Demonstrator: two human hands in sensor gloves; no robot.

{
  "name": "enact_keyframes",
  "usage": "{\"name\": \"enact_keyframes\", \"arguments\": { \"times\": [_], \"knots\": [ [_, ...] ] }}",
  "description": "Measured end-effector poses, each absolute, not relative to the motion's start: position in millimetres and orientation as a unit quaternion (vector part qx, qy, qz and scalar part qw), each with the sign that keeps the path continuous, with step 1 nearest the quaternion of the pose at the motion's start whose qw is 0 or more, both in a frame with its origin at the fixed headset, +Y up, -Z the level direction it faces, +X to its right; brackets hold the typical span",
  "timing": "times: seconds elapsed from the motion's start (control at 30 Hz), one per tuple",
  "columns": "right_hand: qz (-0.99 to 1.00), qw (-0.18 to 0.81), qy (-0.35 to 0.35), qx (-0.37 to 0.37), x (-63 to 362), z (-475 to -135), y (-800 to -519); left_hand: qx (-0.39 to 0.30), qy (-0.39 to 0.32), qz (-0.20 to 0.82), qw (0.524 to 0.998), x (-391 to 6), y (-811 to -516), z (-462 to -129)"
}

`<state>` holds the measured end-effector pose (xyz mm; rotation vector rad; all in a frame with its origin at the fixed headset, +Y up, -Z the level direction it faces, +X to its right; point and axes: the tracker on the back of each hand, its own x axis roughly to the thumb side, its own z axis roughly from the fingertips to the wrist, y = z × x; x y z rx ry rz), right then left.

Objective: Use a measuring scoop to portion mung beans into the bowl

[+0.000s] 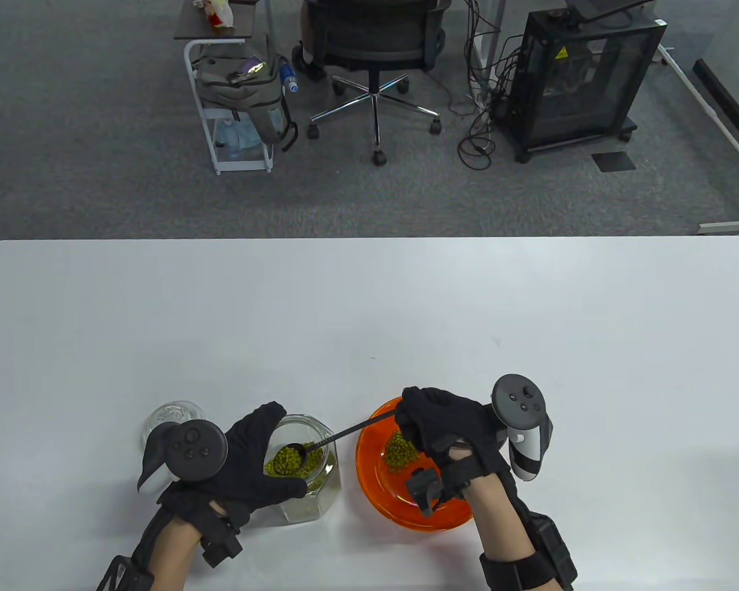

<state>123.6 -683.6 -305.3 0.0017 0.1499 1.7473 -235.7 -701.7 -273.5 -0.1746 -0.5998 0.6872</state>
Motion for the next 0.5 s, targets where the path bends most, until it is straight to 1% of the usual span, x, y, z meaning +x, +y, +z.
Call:
{"name": "enact_keyframes", "arguments": {
  "times": [0.3,0.5],
  "knots": [
    [0.747,0.66,0.079,-0.005,135.5,-309.2,-686.6,-0.085,-0.289,0.33,0.895,-235.8,-701.5,-273.5],
    [0.734,0.675,0.075,-0.005,142.4,-309.8,-681.6,-0.085,-0.289,0.33,0.895,-235.6,-701.3,-273.5]
  ]
}}
